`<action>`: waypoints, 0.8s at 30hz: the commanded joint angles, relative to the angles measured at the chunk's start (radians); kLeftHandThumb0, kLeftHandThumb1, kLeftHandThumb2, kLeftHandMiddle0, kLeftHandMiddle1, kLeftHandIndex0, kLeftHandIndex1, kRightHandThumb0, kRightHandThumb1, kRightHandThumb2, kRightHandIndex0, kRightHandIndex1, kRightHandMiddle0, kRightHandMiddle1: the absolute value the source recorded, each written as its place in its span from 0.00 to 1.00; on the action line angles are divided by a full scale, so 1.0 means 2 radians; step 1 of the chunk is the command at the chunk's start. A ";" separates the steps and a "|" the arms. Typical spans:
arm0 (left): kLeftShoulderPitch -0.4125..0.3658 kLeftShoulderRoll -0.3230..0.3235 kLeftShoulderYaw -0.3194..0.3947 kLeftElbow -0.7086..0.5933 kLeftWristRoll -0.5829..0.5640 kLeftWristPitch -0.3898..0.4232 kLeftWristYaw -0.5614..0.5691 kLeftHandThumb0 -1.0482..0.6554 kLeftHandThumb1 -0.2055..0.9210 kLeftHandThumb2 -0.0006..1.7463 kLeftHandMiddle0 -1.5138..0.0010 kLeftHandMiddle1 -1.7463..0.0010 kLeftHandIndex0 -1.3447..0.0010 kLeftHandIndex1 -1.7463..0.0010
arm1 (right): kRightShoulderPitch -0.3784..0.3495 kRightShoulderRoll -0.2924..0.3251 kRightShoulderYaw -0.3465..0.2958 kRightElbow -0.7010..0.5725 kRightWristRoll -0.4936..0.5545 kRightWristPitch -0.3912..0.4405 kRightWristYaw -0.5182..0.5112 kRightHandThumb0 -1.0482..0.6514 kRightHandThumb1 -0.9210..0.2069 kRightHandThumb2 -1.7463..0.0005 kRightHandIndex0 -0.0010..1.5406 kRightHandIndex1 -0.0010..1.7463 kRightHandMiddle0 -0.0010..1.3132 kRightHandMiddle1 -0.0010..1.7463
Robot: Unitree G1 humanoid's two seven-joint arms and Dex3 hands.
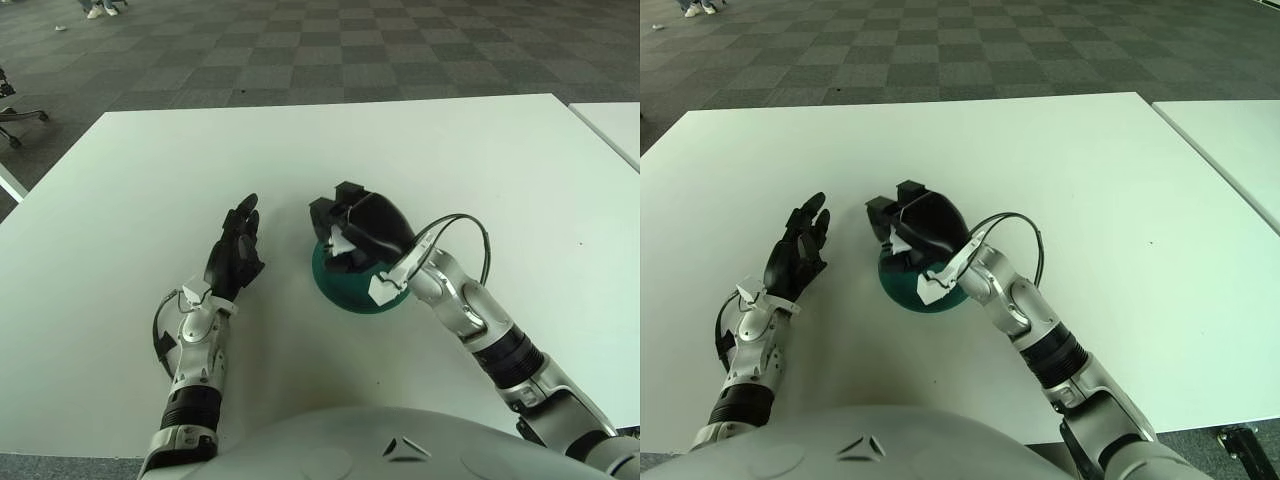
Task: Put the charger into the plate.
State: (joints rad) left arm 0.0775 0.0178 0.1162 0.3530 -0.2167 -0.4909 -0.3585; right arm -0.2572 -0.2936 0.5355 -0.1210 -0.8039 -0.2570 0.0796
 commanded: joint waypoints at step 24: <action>0.046 -0.024 -0.031 -0.004 0.023 0.019 0.030 0.06 1.00 0.59 0.91 1.00 1.00 0.69 | -0.012 -0.034 0.022 -0.019 -0.076 0.009 0.092 0.38 0.32 0.42 0.72 1.00 0.33 1.00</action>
State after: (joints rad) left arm 0.1147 -0.0120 0.0689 0.3019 -0.1788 -0.4898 -0.3105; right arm -0.2596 -0.3474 0.5974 -0.1518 -0.9541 -0.2301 0.2733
